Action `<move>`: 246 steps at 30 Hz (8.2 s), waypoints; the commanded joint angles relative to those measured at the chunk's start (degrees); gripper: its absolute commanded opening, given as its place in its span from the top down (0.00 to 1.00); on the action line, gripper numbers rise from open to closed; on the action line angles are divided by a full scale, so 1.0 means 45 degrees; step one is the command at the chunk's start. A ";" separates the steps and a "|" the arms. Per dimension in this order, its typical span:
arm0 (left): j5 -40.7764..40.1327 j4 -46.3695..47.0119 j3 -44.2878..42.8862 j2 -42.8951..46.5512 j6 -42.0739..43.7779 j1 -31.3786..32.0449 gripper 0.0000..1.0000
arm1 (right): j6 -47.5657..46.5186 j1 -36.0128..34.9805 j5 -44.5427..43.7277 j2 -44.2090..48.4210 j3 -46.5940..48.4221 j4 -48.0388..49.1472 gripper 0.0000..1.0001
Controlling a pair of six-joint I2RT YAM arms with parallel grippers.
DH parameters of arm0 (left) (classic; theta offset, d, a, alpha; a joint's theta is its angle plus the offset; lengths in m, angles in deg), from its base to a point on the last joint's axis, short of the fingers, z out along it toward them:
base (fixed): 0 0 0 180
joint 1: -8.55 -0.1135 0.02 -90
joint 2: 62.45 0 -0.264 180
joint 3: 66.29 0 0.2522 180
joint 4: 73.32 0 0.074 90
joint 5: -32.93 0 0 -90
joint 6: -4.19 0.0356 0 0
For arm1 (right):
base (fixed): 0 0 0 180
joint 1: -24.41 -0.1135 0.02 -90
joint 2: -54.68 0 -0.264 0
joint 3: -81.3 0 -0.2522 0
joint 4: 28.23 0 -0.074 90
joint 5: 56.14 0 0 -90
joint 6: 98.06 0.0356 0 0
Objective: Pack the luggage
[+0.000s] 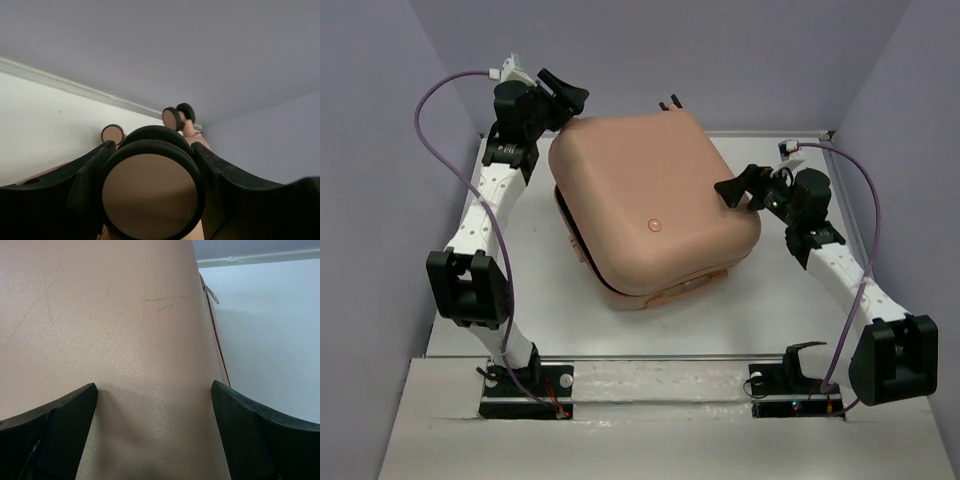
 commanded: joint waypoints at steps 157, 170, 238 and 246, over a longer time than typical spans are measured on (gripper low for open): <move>0.2871 0.2212 -0.2698 -0.6214 -0.3299 -0.0535 0.21 | 0.3022 -1.5594 -1.0643 -0.1393 -0.4790 0.3787 0.93; 0.3379 0.1647 -0.4748 -0.7678 -0.4161 -0.0515 0.10 | 0.3120 -1.5594 -1.0643 -0.1939 -0.4517 0.3493 0.93; 0.2968 0.5377 1.2771 0.7633 -0.2306 -0.4480 0.94 | 0.2731 -0.8915 -0.9728 0.7240 -0.7329 -0.2092 0.35; 0.3087 0.5416 1.3043 0.7516 -0.2091 -0.4480 0.94 | 0.0914 -0.8660 -0.8148 0.5815 -0.6645 -0.1020 0.40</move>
